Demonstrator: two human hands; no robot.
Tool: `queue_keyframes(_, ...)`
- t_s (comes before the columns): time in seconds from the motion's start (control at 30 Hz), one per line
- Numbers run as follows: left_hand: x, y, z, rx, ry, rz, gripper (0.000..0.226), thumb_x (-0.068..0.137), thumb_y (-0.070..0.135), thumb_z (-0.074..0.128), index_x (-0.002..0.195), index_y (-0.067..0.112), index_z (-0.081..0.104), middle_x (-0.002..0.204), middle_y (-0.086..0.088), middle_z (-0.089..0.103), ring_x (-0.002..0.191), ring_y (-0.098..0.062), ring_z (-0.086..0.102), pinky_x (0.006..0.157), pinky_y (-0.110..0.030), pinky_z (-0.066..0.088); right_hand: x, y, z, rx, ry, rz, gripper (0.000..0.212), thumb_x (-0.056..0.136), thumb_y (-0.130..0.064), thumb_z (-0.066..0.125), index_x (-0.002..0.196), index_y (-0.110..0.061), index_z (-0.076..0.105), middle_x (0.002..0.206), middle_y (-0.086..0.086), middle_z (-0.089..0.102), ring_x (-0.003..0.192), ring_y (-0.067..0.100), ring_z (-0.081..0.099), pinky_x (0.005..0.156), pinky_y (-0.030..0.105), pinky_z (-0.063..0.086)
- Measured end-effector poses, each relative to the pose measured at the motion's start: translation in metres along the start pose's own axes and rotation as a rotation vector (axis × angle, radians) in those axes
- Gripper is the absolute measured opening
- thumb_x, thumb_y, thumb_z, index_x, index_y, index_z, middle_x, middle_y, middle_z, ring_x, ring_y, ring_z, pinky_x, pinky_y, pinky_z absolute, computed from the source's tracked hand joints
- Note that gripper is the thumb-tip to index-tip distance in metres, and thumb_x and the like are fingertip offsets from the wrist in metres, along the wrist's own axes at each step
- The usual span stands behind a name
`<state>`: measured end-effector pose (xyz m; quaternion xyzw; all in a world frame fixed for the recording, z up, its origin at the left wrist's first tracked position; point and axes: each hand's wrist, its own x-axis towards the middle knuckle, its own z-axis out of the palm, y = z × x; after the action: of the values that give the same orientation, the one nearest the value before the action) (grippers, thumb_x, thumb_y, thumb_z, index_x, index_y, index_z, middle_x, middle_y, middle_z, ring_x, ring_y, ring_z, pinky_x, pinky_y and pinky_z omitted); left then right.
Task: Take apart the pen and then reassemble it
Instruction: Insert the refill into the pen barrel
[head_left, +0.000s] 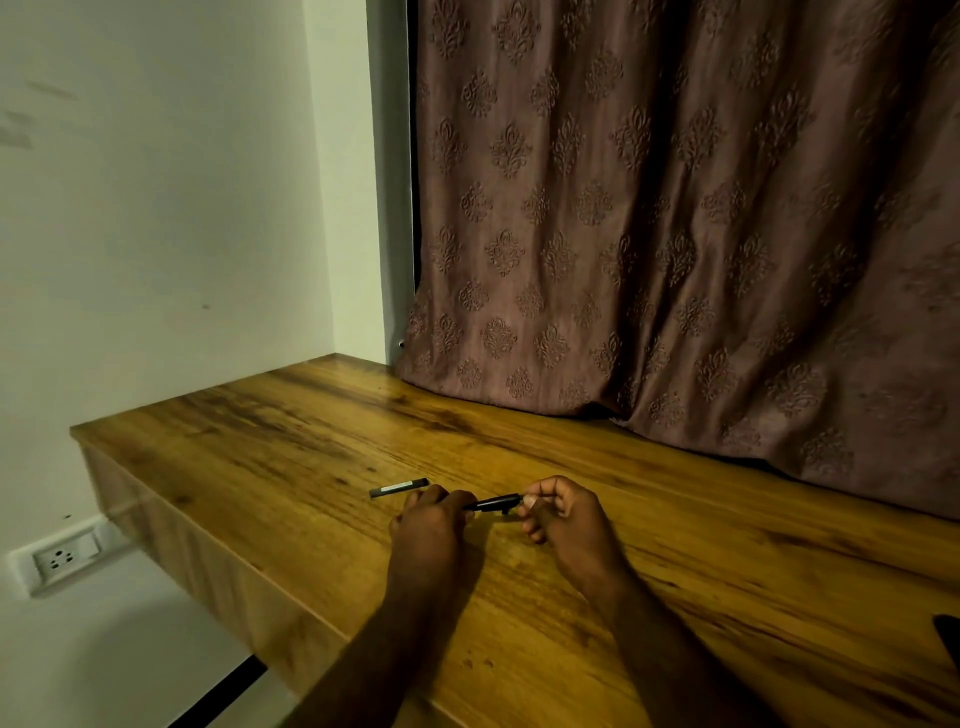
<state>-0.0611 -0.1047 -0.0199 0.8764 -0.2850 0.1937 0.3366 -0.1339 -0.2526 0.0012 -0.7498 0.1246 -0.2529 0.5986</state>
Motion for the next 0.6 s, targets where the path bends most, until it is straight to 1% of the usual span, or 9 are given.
queue_keyframes(0.13, -0.0010, 0.0011, 0.0003, -0.042, 0.019, -0.005, 0.022, 0.088, 0.022, 0.065, 0.109, 0.029, 0.069, 0.102, 0.002, 0.063, 0.097, -0.021, 0.058, 0.082, -0.046, 0.052, -0.0010, -0.0006, -0.0002, 0.047, -0.005, -0.001, 0.015, 0.094, -0.001, 0.052, 0.091, -0.012, 0.061, 0.079, 0.007, 0.070, 0.060, 0.011, 0.061, 0.056, 0.024, 0.049)
queue_keyframes(0.27, 0.0002, 0.0010, -0.0011, -0.028, -0.034, -0.008, 0.030, 0.087, 0.015, 0.063, 0.114, 0.028, 0.067, 0.109, 0.001, 0.063, 0.104, -0.022, 0.057, 0.087, -0.045, 0.050, -0.0018, -0.0026, -0.0018, 0.125, -0.004, 0.010, 0.011, 0.095, -0.002, 0.052, 0.093, -0.008, 0.061, 0.078, 0.010, 0.069, 0.062, 0.014, 0.062, 0.057, 0.025, 0.051)
queue_keyframes(0.37, 0.0003, 0.0013, -0.0019, -0.052, -0.014, -0.012, 0.027, 0.088, 0.014, 0.061, 0.112, 0.024, 0.069, 0.108, -0.002, 0.064, 0.103, -0.024, 0.057, 0.087, -0.046, 0.049, -0.0010, -0.0032, -0.0010, 0.159, -0.018, 0.019, 0.009, 0.095, -0.002, 0.052, 0.094, -0.006, 0.061, 0.079, 0.013, 0.069, 0.062, 0.014, 0.064, 0.057, 0.024, 0.052)
queue_keyframes(0.5, -0.0007, 0.0018, -0.0013, -0.068, -0.001, -0.016, 0.026, 0.086, 0.012, 0.062, 0.108, 0.023, 0.070, 0.105, -0.004, 0.066, 0.100, -0.026, 0.058, 0.085, -0.046, 0.050, -0.0014, -0.0035, -0.0009, 0.186, -0.042, 0.031, 0.010, 0.095, -0.002, 0.052, 0.093, -0.007, 0.060, 0.078, 0.012, 0.070, 0.064, 0.017, 0.067, 0.058, 0.024, 0.054)
queue_keyframes(0.6, -0.0013, 0.0018, 0.0004, -0.092, 0.038, -0.026, 0.022, 0.086, 0.017, 0.063, 0.105, 0.025, 0.070, 0.101, -0.003, 0.066, 0.096, -0.025, 0.060, 0.081, -0.047, 0.052, -0.0026, -0.0042, -0.0019, 0.204, -0.046, 0.034, 0.010, 0.095, -0.003, 0.053, 0.092, -0.006, 0.061, 0.078, 0.012, 0.071, 0.064, 0.017, 0.068, 0.059, 0.025, 0.055)
